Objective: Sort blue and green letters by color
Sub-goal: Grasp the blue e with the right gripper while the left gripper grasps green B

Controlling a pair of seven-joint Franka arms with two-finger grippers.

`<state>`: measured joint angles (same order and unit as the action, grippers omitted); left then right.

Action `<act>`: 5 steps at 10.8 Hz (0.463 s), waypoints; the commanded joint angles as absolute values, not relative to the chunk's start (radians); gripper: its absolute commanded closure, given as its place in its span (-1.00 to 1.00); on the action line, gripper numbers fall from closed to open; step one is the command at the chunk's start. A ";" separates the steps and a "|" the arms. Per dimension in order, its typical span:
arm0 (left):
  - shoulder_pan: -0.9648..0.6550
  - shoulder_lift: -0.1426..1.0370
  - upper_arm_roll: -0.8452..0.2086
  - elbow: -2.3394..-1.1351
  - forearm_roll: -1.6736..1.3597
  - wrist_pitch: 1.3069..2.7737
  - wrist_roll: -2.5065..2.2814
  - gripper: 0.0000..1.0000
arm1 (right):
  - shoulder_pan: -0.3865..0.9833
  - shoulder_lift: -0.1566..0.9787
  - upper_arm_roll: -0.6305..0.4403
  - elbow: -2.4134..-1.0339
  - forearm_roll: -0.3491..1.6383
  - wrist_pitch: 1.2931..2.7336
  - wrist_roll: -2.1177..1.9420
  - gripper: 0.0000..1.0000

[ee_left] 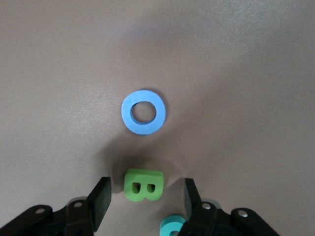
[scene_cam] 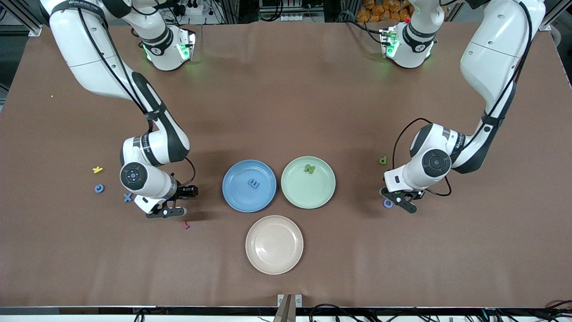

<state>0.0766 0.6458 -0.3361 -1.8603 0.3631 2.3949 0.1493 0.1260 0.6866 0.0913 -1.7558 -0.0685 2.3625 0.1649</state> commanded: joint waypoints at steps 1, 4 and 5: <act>0.083 0.658 -0.342 -1.856 0.383 2.411 0.138 -0.19 | 0.110 0.655 0.104 -1.795 -0.086 2.373 0.155 1.00; 0.083 0.652 -0.342 -1.856 0.383 2.411 0.135 0.41 | 0.110 0.653 0.104 -1.792 -0.086 2.370 0.156 1.00; 0.083 0.644 -0.342 -1.856 0.382 2.410 0.137 0.58 | 0.112 0.653 0.104 -1.781 -0.086 2.362 0.160 1.00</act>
<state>0.0766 0.6507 -0.3395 -1.8565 0.3631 2.3990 0.1492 0.1256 0.6778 0.0912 -1.7568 -0.0695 2.3623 0.1629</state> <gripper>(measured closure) 0.612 0.630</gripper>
